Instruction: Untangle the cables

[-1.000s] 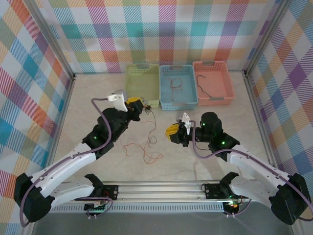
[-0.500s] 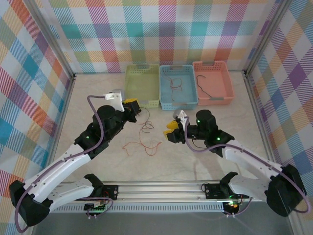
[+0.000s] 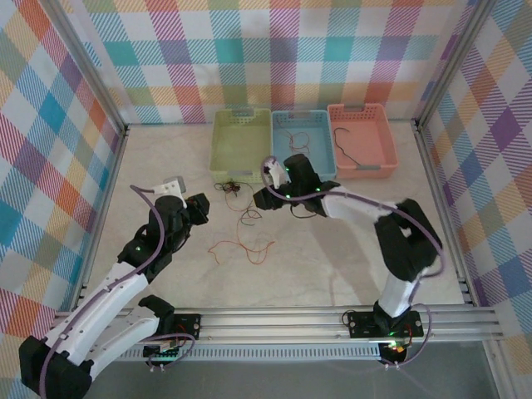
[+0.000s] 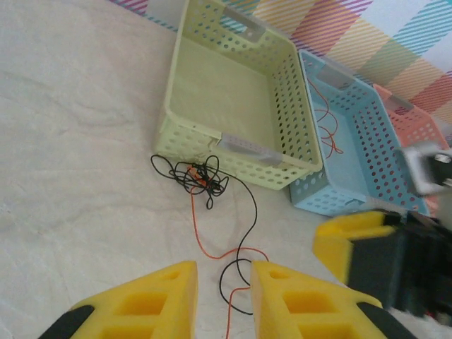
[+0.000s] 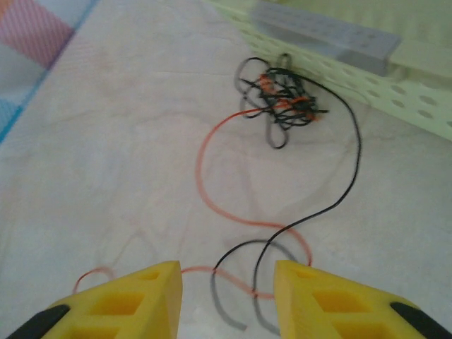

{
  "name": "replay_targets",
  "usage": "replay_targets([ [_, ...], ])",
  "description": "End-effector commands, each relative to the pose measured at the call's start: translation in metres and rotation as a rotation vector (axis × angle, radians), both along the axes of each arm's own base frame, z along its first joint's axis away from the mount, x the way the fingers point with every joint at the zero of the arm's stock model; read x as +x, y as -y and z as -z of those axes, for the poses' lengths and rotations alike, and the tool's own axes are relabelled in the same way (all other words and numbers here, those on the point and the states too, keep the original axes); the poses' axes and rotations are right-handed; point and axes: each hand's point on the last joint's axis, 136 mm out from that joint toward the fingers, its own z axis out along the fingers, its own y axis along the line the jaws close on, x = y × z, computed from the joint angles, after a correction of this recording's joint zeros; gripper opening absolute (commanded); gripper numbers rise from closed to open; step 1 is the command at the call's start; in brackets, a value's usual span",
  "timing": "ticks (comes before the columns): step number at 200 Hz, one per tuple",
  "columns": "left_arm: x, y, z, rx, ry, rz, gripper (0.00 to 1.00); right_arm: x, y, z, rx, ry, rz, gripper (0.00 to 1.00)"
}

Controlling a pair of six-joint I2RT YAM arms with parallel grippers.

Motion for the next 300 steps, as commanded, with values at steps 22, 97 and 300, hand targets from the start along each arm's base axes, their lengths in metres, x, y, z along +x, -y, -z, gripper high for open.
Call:
replay_targets([
  [22, -0.004, -0.002, -0.006, -0.043, 0.009, 0.008, 0.28, 0.029, -0.013, 0.04, -0.108, -0.058, 0.088, 0.43],
  [97, -0.005, 0.002, -0.002, -0.057, 0.005, 0.033, 0.29, 0.048, -0.029, 0.08, -0.232, -0.016, 0.123, 0.47],
  [300, 0.071, 0.053, 0.107, -0.247, -0.369, 0.055, 0.49, 0.035, 0.011, 0.021, -0.159, 0.19, 0.238, 0.45],
])
